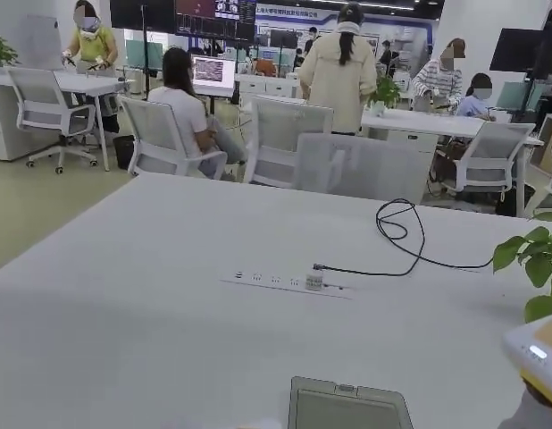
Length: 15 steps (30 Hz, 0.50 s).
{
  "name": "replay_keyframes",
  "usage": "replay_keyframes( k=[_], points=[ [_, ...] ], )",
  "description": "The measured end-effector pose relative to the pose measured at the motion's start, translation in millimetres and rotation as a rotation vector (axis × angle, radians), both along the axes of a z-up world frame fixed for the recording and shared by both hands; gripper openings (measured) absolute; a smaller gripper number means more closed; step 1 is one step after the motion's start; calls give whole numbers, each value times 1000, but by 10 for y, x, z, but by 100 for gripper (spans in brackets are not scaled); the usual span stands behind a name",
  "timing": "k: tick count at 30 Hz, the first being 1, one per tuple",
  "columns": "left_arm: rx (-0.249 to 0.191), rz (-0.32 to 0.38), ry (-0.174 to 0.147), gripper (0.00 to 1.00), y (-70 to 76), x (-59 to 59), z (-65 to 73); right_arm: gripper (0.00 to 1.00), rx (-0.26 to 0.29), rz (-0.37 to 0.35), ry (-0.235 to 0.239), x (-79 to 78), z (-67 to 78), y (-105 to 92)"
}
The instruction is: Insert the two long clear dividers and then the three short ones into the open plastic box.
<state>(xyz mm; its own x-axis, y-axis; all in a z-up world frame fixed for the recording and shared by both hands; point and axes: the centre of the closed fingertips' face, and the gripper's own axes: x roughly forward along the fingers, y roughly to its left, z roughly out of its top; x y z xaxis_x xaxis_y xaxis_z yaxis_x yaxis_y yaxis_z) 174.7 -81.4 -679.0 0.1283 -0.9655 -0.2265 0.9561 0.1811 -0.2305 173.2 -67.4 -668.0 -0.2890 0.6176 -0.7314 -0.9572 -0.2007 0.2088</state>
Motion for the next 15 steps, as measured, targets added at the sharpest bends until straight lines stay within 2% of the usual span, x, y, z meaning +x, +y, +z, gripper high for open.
replay_keyframes(
  k=[11,15],
  points=[
    [12,17,-9,0,20,13,-29,3,-4,4,-6,-11,-7,9],
    [11,37,-4,4,52,34,-31,3,-8,2,-15,2,-12,3]
  ],
)
